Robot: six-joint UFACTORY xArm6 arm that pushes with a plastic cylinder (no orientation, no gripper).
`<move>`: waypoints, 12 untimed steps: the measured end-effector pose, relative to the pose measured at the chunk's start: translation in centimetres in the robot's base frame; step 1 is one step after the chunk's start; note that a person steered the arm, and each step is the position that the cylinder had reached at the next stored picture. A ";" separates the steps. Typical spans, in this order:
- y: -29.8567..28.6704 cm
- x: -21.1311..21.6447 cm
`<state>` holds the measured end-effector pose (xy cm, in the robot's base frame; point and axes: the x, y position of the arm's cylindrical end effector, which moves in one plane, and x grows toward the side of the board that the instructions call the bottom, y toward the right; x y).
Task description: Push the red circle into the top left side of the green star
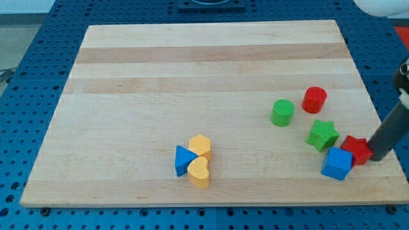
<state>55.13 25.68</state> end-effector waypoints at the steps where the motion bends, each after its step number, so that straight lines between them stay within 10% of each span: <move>1: -0.2 0.1; 8: -4.2 -13.4; 12: -6.8 -9.4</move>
<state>45.77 18.86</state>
